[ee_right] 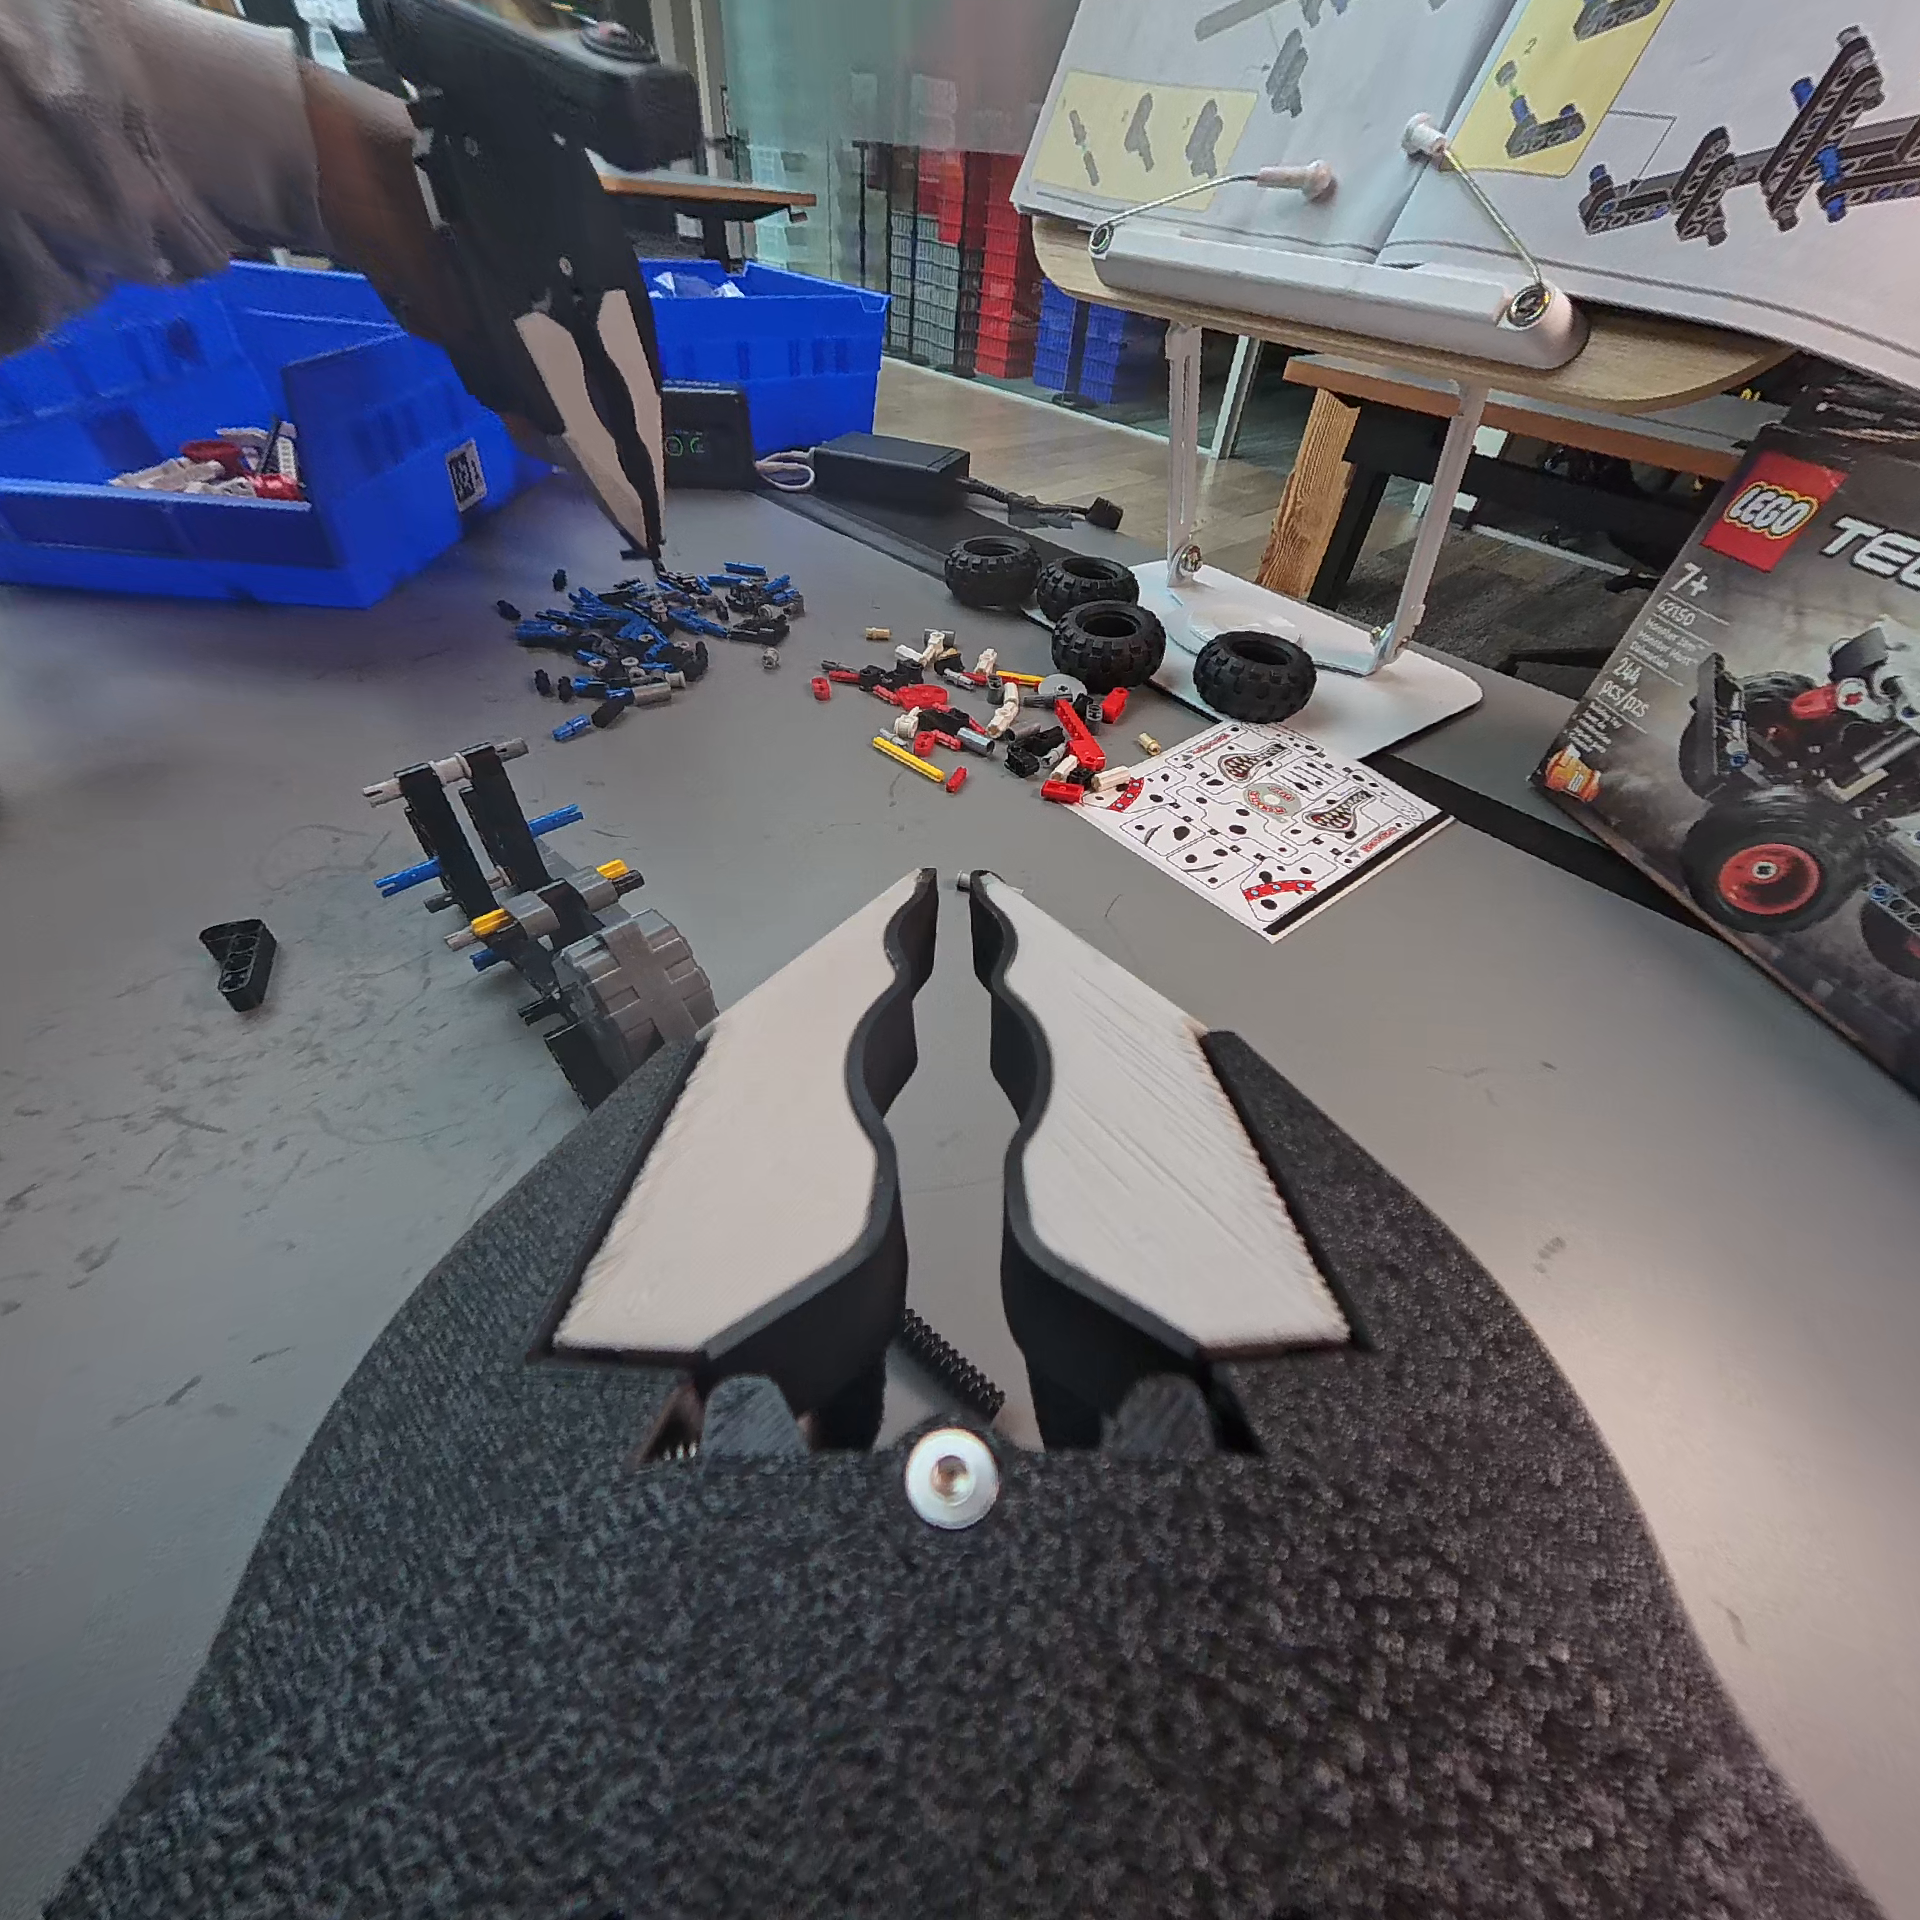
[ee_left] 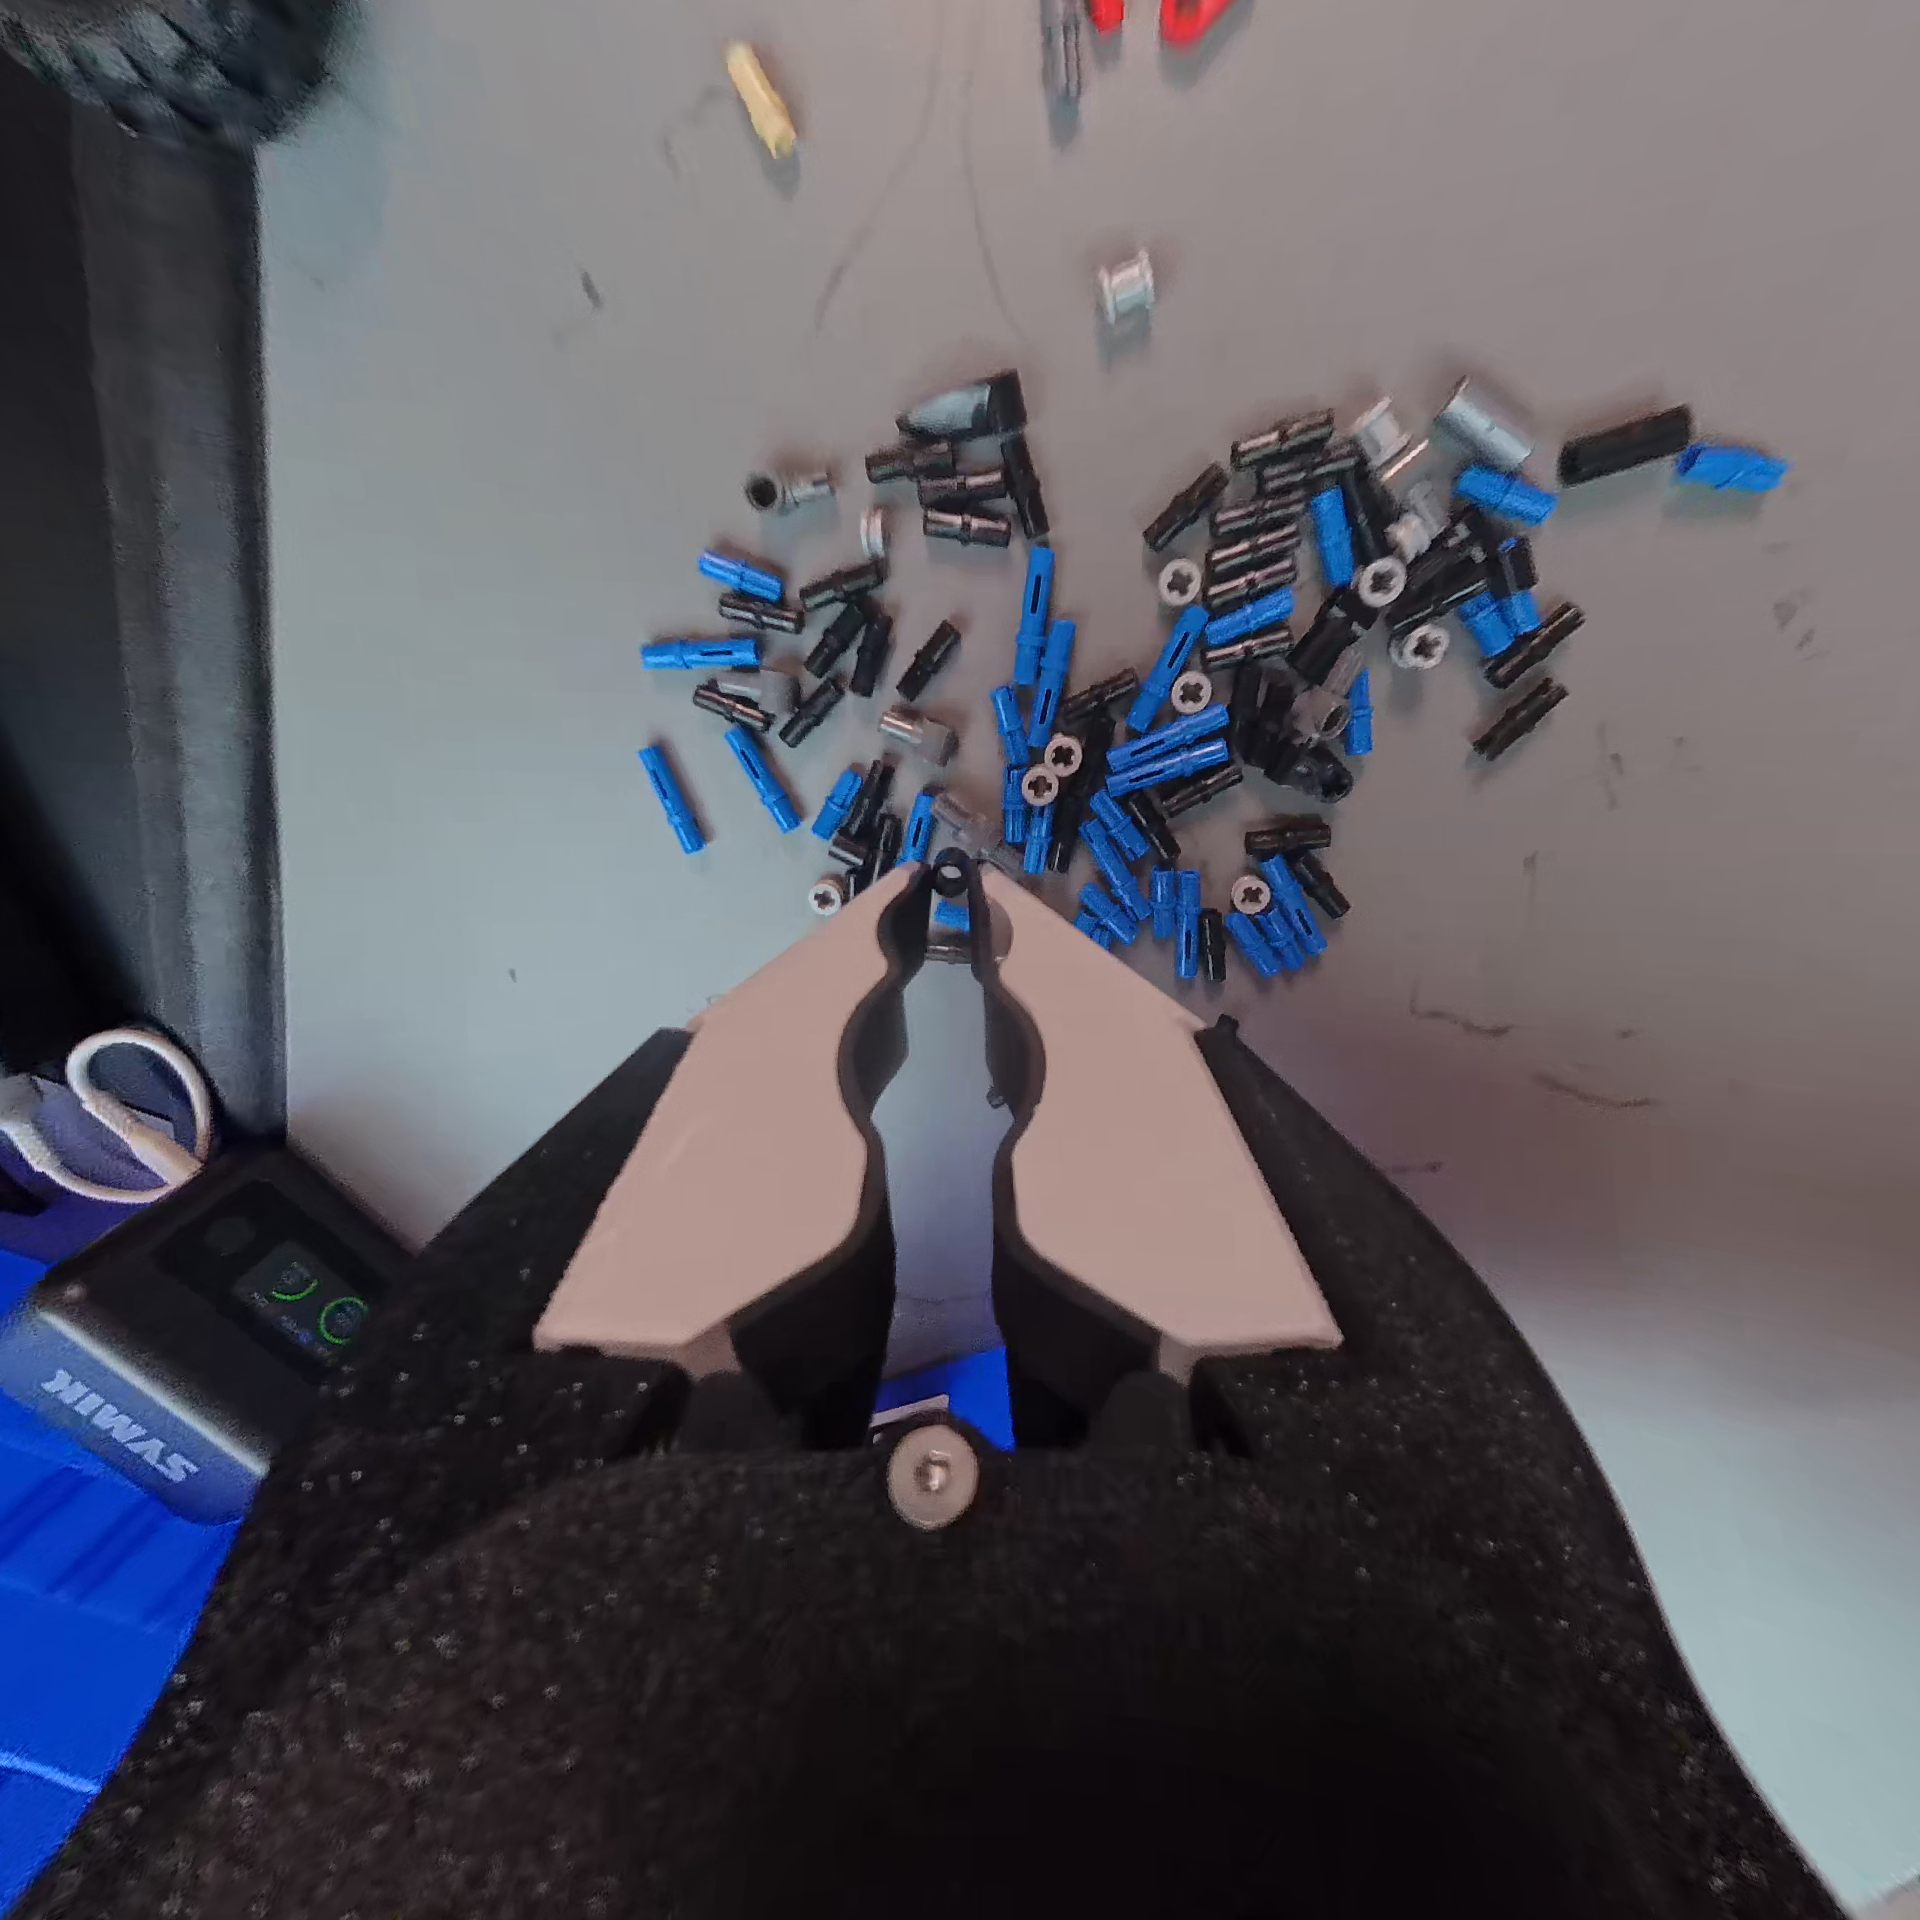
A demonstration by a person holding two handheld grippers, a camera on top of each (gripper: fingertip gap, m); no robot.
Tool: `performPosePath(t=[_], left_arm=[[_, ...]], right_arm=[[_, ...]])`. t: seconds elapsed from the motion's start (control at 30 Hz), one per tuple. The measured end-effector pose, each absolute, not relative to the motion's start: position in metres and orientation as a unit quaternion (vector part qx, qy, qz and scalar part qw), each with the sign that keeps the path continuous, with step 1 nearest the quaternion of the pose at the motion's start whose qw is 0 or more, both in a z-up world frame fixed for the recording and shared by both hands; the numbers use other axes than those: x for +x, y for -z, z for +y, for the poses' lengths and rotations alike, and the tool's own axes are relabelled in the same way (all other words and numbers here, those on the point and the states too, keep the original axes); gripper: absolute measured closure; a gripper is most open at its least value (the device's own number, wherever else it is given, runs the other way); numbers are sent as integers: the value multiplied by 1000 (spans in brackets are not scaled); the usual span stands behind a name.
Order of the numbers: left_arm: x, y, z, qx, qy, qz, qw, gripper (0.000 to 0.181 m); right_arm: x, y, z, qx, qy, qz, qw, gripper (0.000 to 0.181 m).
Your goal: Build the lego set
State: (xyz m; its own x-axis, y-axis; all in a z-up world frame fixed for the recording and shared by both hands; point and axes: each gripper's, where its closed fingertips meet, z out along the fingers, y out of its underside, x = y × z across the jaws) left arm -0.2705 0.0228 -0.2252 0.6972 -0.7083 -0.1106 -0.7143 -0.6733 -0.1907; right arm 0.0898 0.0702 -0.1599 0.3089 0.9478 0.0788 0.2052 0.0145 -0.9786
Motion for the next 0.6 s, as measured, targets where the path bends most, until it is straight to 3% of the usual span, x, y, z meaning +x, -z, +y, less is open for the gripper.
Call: performPosePath(t=[0.03, 0.37, 0.6], left_arm=[[-266, 215, 25, -911, -3, 388, 136, 171], [-152, 93, 4, -762, 143, 439, 455, 171], [-83, 62, -37, -682, 217, 438, 544, 171]], right_arm=[[90, 160, 70, -609, -348, -474, 532, 175], [89, 160, 68, -604, -345, -481, 534, 176], [91, 159, 68, -603, -339, -478, 541, 176]])
